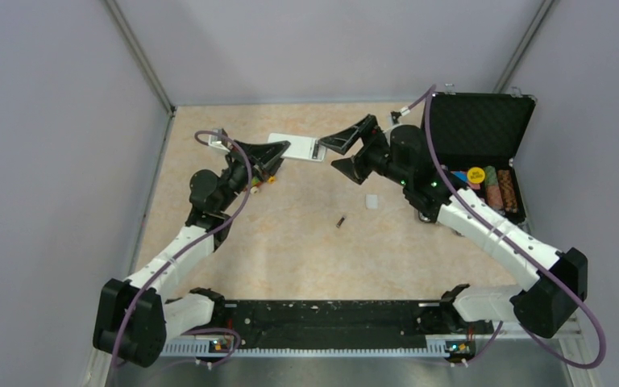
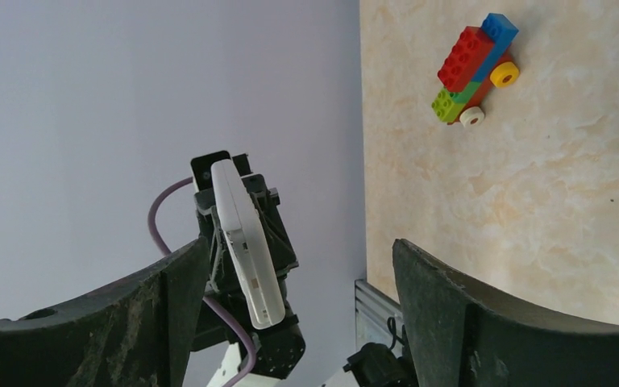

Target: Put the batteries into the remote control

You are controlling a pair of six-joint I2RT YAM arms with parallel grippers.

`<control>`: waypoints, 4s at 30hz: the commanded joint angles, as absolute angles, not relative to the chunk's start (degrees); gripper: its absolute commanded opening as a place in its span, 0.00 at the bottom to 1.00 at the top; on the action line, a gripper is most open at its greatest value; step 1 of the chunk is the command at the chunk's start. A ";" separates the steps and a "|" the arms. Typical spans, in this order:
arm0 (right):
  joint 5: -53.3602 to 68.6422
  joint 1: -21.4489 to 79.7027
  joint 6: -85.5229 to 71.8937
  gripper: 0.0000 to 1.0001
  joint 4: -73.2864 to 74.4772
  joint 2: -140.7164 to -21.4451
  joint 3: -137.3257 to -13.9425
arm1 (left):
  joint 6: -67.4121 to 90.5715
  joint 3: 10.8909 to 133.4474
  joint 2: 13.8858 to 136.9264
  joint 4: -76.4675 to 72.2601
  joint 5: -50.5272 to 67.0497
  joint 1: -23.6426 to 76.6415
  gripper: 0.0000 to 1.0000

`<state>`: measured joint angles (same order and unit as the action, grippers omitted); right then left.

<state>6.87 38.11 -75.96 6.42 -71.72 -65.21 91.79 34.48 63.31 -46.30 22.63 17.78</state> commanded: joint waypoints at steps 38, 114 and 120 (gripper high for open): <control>5.27 38.57 -70.25 0.37 9.13 -76.83 -69.29 | 96.34 35.84 65.88 -54.03 20.58 17.67 0.00; -14.38 44.22 -48.26 0.39 36.22 -107.89 -74.19 | 56.07 33.53 51.07 -13.36 20.87 6.34 0.00; -15.27 45.11 -46.84 0.39 35.95 -107.58 -77.36 | 55.59 33.71 50.33 -10.85 19.22 5.71 0.00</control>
<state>-13.04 43.88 -48.88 36.40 -107.55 -72.38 56.99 30.94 52.03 -11.46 21.23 6.37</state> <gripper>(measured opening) 0.391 0.261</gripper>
